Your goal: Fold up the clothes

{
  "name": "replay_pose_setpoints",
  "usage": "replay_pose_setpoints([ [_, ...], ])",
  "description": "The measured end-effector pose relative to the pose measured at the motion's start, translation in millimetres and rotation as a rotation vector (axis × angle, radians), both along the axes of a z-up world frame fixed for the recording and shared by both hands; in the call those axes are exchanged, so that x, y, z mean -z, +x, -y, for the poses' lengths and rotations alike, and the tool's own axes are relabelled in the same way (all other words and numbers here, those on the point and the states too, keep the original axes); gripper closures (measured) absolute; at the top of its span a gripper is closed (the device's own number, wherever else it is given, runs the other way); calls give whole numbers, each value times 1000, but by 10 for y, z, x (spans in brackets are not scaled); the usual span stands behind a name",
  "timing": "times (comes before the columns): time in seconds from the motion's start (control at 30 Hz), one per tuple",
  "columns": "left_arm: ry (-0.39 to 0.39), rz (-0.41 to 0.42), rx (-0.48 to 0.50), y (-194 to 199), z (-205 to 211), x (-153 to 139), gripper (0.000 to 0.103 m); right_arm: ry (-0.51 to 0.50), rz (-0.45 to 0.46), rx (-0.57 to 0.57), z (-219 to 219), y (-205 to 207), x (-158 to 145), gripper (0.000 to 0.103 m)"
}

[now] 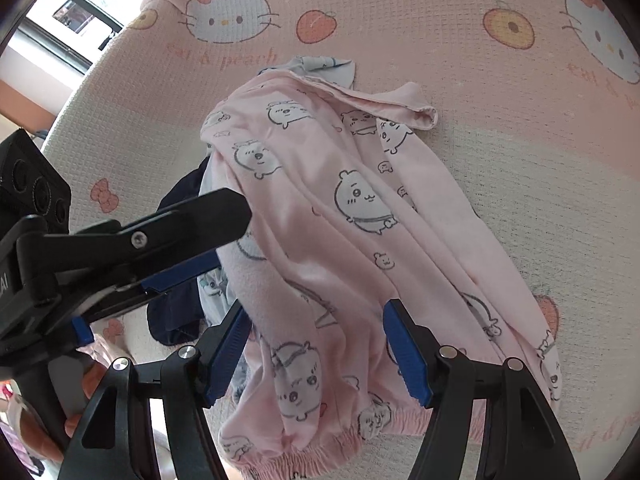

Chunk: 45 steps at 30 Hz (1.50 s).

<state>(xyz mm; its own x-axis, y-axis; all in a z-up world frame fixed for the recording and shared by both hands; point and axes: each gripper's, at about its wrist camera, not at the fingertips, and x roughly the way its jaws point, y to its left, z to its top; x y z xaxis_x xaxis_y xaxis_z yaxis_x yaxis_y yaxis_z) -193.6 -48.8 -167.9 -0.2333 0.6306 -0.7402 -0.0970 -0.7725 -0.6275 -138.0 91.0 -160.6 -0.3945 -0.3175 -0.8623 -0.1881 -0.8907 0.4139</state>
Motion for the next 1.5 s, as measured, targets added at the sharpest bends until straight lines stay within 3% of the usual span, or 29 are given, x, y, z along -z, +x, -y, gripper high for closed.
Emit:
replay_pose_setpoints([
  [0.13,7,13,-6,-36,-41,97,47,-34,-7,10,-60,-11,43,67],
  [0.17,9,13,-10,-36,-50,108,51,-36,-14,0,-64,-4,50,88],
  [0.27,-3,11,-13,-40,-80,142,55,-23,-39,-29,-63,23,43,93],
  [0.43,-30,-7,-7,-13,-107,158,55,48,-55,-56,-33,68,-44,94],
  [0.63,12,37,-37,-84,-48,155,55,93,-15,-17,-151,132,-29,94],
  [1.13,-43,92,-70,-401,-211,174,53,24,72,115,-543,289,162,94],
  [1.4,-5,69,-155,-498,-174,205,54,-9,59,134,-565,357,223,94],
  [1.43,-3,63,-164,-509,-175,210,60,-12,53,135,-583,386,220,93],
  [1.47,-8,52,-160,-510,-184,201,74,-13,46,133,-587,378,216,91],
  [1.5,-13,40,-157,-510,-194,193,78,-8,42,141,-596,370,210,79],
])
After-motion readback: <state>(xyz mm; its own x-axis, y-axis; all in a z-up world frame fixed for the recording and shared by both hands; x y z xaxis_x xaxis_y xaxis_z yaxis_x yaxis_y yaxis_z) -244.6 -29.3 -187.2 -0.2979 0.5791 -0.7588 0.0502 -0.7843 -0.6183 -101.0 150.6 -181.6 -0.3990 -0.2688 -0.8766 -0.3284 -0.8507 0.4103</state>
